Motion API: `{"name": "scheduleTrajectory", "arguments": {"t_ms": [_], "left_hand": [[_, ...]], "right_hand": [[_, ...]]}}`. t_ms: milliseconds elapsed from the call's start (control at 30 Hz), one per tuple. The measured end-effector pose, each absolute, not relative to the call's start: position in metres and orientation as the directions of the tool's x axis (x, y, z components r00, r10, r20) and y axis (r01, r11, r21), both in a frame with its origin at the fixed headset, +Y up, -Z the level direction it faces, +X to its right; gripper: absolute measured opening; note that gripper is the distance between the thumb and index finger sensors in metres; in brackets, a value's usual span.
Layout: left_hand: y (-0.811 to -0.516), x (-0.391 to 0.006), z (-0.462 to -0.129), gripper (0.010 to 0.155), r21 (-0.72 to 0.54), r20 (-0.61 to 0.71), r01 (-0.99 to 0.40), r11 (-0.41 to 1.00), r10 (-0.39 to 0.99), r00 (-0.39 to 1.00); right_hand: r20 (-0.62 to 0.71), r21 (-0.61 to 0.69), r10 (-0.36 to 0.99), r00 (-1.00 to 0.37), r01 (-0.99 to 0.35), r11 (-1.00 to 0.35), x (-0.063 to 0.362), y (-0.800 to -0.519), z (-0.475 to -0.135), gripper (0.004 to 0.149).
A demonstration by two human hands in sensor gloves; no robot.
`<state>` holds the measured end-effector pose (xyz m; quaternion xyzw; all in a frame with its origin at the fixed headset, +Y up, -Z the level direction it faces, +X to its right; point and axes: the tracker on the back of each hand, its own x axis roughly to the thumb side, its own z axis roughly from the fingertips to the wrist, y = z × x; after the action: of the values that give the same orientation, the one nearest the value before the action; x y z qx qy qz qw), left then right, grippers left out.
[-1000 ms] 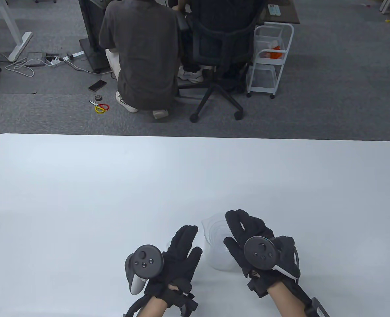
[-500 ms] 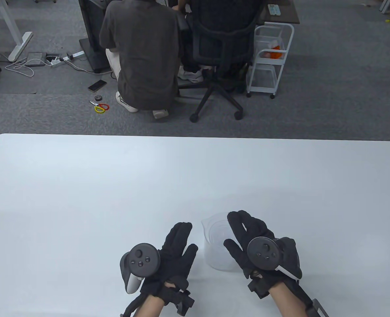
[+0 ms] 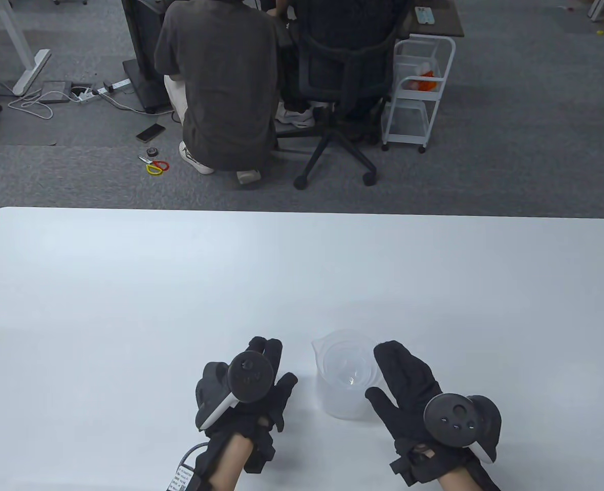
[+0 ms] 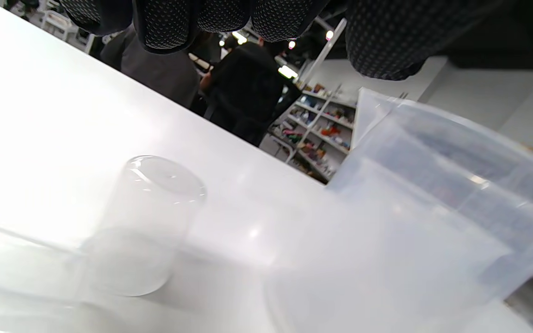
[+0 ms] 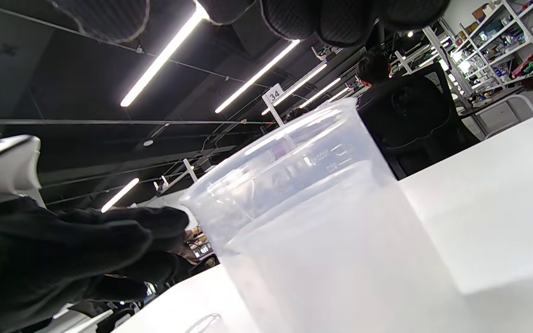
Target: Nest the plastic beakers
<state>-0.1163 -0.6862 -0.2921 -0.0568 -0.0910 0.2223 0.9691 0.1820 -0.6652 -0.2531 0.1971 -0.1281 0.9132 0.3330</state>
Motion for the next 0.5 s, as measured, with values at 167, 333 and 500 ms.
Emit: {"name": "scheduleTrajectory", "arguments": {"t_ms": [167,333,500], "left_hand": [[-0.698,-0.112,-0.302,0.071,-0.220,0.118,-0.318,0.922,0.349,0.930],[-0.712,-0.106,-0.310,0.073,-0.288,0.102,-0.250,0.924,0.289,0.952],[-0.724,-0.103,-0.317,0.076,-0.338,0.080,-0.210,0.917,0.250,0.965]], "right_hand": [[0.449,-0.105,0.598,-0.664,-0.704,-0.703,0.188,-0.671,-0.251,0.070],[0.444,-0.098,0.625,-0.643,-0.728,-0.679,0.190,-0.676,-0.251,0.070],[0.441,-0.094,0.619,-0.650,-0.719,-0.688,0.191,-0.678,-0.249,0.070]]}}
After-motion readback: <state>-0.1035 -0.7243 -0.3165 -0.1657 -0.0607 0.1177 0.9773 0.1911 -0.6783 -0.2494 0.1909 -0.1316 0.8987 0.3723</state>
